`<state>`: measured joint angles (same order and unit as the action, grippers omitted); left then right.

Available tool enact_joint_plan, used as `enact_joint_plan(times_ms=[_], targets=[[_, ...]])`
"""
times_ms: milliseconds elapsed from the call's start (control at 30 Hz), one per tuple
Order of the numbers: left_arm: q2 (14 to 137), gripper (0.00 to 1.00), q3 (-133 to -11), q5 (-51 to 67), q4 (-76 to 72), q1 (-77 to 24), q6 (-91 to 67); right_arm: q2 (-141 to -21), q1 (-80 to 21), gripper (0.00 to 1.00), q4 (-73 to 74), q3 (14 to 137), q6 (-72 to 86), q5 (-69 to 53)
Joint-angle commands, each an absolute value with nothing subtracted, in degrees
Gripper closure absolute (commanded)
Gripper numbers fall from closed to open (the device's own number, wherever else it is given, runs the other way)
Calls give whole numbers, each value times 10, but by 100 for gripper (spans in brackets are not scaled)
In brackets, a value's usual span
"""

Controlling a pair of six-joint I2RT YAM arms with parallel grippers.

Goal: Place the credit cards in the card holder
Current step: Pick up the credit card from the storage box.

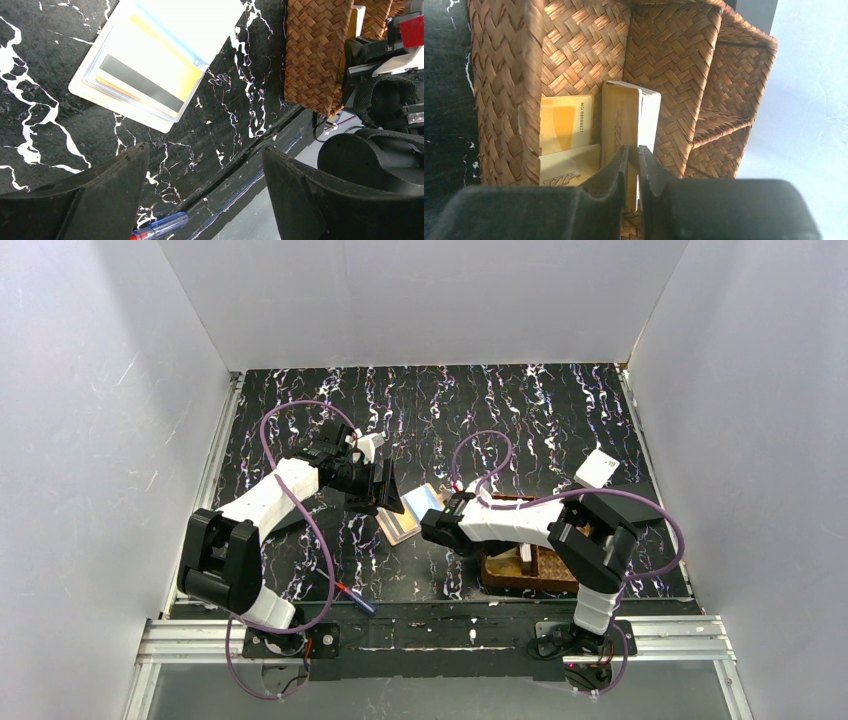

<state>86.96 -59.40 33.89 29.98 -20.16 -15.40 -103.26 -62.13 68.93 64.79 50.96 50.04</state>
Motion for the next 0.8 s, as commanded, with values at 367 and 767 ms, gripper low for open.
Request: enact_joint_plan(times_ms=[367,767], targets=[[851,18,-588,352,302,-205,-146,-1011,-623,86,741,676,517,513],[852,18,-587,351,302,-205,-146,-1001,-623,80,771,667,526,532]])
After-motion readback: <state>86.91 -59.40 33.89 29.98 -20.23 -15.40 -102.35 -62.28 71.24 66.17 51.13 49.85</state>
